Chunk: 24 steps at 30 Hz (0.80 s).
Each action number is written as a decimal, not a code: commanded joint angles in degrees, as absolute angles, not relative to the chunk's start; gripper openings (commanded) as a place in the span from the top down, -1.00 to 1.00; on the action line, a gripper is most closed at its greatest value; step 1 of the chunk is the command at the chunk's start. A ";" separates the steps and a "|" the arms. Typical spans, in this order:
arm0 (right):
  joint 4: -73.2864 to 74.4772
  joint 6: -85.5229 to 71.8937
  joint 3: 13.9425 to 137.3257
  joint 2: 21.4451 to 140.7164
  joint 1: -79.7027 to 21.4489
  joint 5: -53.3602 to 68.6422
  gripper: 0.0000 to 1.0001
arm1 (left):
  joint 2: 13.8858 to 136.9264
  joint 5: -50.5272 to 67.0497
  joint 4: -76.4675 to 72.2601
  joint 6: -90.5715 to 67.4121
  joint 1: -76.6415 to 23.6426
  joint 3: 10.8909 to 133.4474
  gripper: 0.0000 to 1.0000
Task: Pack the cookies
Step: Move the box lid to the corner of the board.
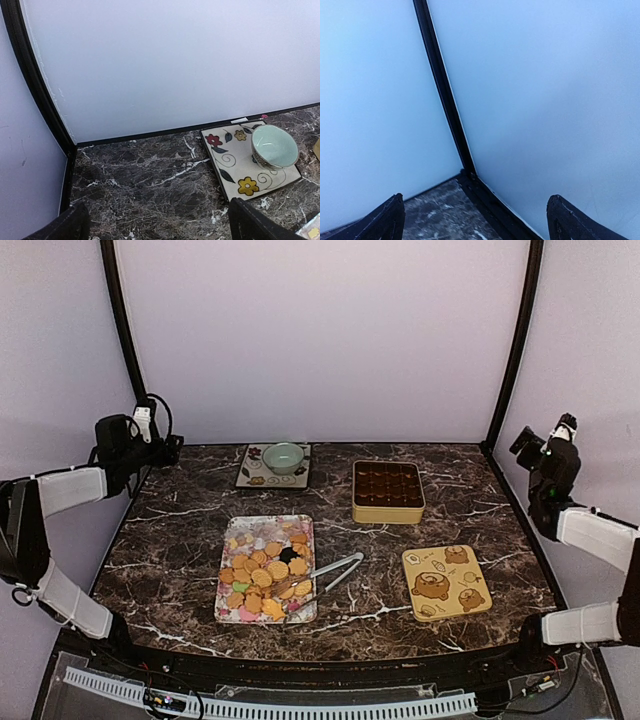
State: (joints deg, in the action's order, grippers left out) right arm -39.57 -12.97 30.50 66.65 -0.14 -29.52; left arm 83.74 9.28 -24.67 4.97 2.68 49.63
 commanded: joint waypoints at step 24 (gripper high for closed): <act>9.39 -37.74 44.59 82.47 -54.21 -26.15 0.04 | 78.31 24.64 19.07 11.17 3.47 58.46 -0.94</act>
State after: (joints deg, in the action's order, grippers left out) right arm 6.92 -30.22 45.74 79.22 -50.02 -23.97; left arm 80.20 23.07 16.01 9.65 3.16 57.08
